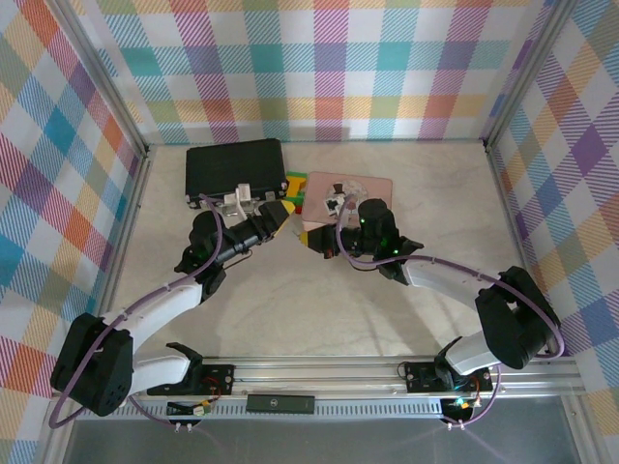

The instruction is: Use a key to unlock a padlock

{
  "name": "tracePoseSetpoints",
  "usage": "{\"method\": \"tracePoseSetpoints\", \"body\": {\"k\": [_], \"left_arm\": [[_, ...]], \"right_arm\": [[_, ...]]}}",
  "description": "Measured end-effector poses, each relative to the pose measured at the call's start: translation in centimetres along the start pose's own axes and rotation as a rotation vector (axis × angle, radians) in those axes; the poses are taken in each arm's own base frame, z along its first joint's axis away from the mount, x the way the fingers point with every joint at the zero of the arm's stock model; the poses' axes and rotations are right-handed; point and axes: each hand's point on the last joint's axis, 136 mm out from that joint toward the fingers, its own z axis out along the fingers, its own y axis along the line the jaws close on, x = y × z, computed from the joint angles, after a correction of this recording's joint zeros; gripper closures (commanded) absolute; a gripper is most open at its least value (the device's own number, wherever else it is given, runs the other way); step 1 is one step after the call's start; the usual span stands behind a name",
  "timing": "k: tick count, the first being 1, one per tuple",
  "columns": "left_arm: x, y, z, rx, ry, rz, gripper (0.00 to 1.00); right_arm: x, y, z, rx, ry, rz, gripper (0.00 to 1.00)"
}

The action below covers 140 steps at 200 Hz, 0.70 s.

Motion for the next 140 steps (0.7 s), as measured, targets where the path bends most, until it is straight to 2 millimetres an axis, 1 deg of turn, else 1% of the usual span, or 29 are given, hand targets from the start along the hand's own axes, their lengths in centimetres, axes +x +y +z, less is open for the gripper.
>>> {"method": "tracePoseSetpoints", "body": {"k": [66,86,96,106,123,140], "left_arm": [[1.4,1.2,0.1,-0.047,0.055,0.040,0.30],[1.7,1.1,0.2,-0.045,0.063,0.051,0.40],[1.9,1.0,0.2,-0.042,0.070,0.059,0.49],[2.2,0.9,0.3,-0.040,0.077,0.060,0.62],[2.6,0.7,0.5,-0.034,0.092,0.073,0.69],[2.8,0.7,0.5,-0.036,0.096,0.073,0.83]], "right_arm": [[-1.0,1.5,-0.5,-0.062,-0.024,0.034,1.00],[-1.3,1.9,-0.7,-0.072,-0.034,0.035,1.00],[-1.4,2.0,-0.7,-0.077,-0.036,0.035,1.00],[-1.4,2.0,-0.7,-0.078,-0.037,0.040,1.00],[-1.5,2.0,-0.6,-0.082,-0.039,0.048,1.00],[-1.4,1.9,-0.5,-0.086,-0.036,0.055,1.00]]}}
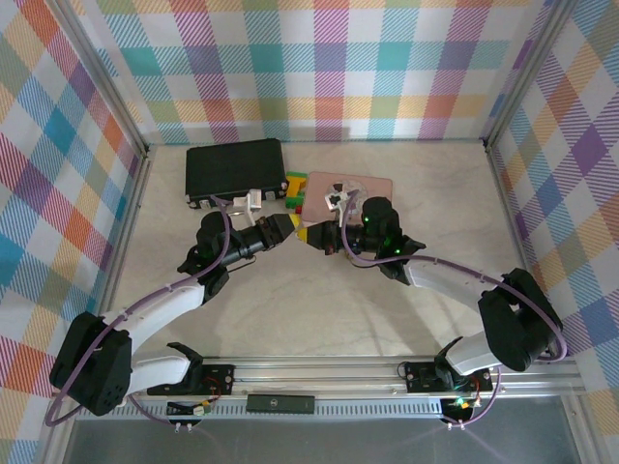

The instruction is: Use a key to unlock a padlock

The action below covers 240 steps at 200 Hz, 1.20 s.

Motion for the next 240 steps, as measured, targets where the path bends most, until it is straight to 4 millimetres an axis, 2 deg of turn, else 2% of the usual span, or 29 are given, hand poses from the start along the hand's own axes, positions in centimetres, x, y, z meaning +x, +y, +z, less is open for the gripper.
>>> {"method": "tracePoseSetpoints", "body": {"k": [21,41,52,61,72,82,130,184,240], "left_arm": [[0.0,0.4,0.1,-0.014,-0.005,-0.002,1.00],[-0.1,0.4,0.1,-0.014,-0.010,-0.001,1.00],[-0.2,0.4,0.1,-0.015,-0.012,-0.001,1.00],[-0.1,0.4,0.1,-0.014,-0.011,0.000,1.00],[-0.1,0.3,0.1,-0.014,-0.011,0.000,1.00],[-0.2,0.4,0.1,-0.018,-0.016,-0.001,1.00],[-0.5,0.5,0.1,-0.024,-0.033,-0.003,1.00],[-0.7,0.4,0.0,-0.017,-0.047,-0.007,1.00],[-0.8,0.5,0.0,-0.022,-0.055,-0.018,1.00]], "right_arm": [[-0.3,0.2,0.0,-0.016,-0.008,-0.002,1.00],[-0.4,0.3,0.0,-0.022,-0.010,0.007,1.00],[-0.4,0.3,0.0,-0.021,-0.011,0.015,0.83],[-0.5,0.2,-0.1,-0.019,-0.013,0.023,0.74],[-0.7,0.0,-0.1,-0.011,-0.022,0.037,0.66],[-1.0,-0.1,-0.2,-0.006,-0.034,0.038,0.64],[-1.1,-0.1,-0.7,-0.024,-0.079,0.070,0.65],[-0.8,-0.6,0.6,-0.082,-0.079,0.117,0.68],[-0.1,-0.2,0.8,-0.106,-0.075,0.132,0.71]]}}
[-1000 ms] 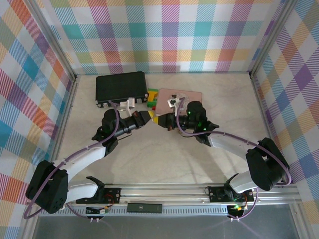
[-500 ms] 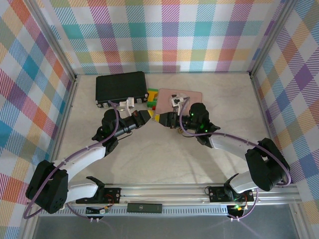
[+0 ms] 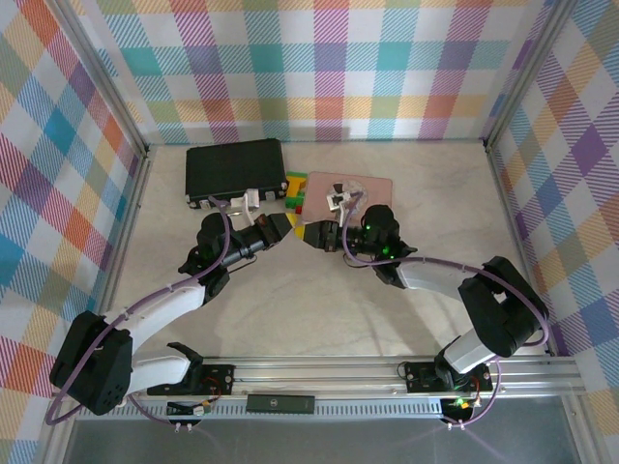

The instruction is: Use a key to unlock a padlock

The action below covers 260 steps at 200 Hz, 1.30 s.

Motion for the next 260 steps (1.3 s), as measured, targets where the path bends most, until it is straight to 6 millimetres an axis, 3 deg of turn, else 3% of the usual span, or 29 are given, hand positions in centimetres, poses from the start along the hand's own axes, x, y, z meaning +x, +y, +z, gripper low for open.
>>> {"method": "tracePoseSetpoints", "body": {"k": [67,134,190,226,236,250,260], "left_arm": [[-0.27,0.28,-0.02,-0.013,-0.018,-0.008,1.00],[-0.41,0.09,-0.08,0.001,-0.029,-0.014,1.00],[-0.35,0.23,-0.17,0.004,-0.036,-0.028,1.00],[-0.46,0.25,-0.19,0.004,-0.043,-0.031,1.00],[-0.43,0.31,-0.20,0.002,-0.043,-0.031,0.85],[-0.36,0.35,-0.20,0.002,-0.042,-0.037,0.45],[-0.38,0.30,-0.21,0.002,-0.044,-0.042,0.32]], "right_arm": [[0.19,-0.19,-0.13,0.001,-0.004,0.006,0.78],[-0.19,0.16,-0.13,-0.010,-0.021,-0.003,0.78],[-0.28,0.29,-0.12,-0.016,-0.024,0.001,0.97],[-0.36,0.21,-0.12,-0.012,-0.029,-0.002,1.00],[-0.36,0.13,-0.12,-0.008,-0.030,-0.002,1.00],[-0.30,-0.08,-0.15,0.005,-0.029,-0.007,1.00],[-0.22,-0.39,-0.24,0.023,-0.027,-0.004,1.00]]}}
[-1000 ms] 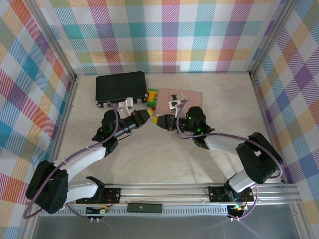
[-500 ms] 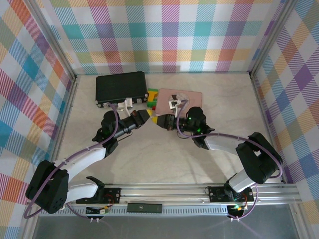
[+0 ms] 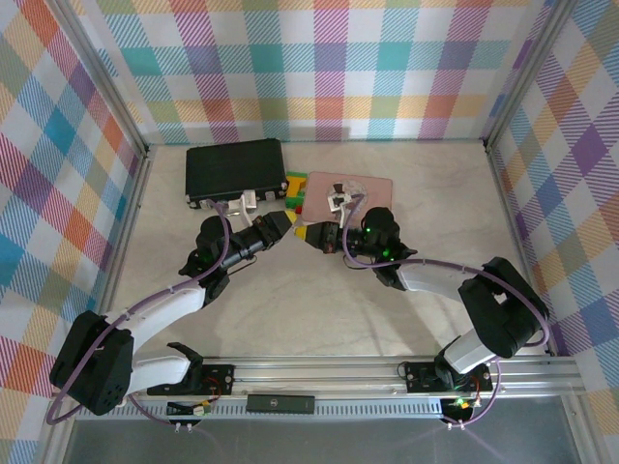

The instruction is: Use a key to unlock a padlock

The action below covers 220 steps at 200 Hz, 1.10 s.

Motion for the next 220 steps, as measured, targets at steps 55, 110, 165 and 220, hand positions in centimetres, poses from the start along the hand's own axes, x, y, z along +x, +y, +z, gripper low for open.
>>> {"method": "tracePoseSetpoints", "body": {"k": [55,110,165,220], "left_arm": [[-0.2,1.4,-0.8,-0.094,-0.025,0.023,0.26],[4.4,5.9,-0.4,-0.336,0.098,0.131,0.30],[10.0,9.8,5.5,-0.489,0.262,0.265,0.30],[14.5,15.0,10.7,-0.640,0.312,0.372,0.30]], "right_arm": [[0.1,-2.9,-3.1,0.175,-0.006,0.021,1.00],[0.4,-6.3,-10.5,0.568,-0.026,-0.050,1.00],[-0.5,-8.2,-19.4,0.839,-0.102,-0.107,1.00],[1.2,-11.3,-23.4,0.942,-0.107,-0.032,1.00]]}}
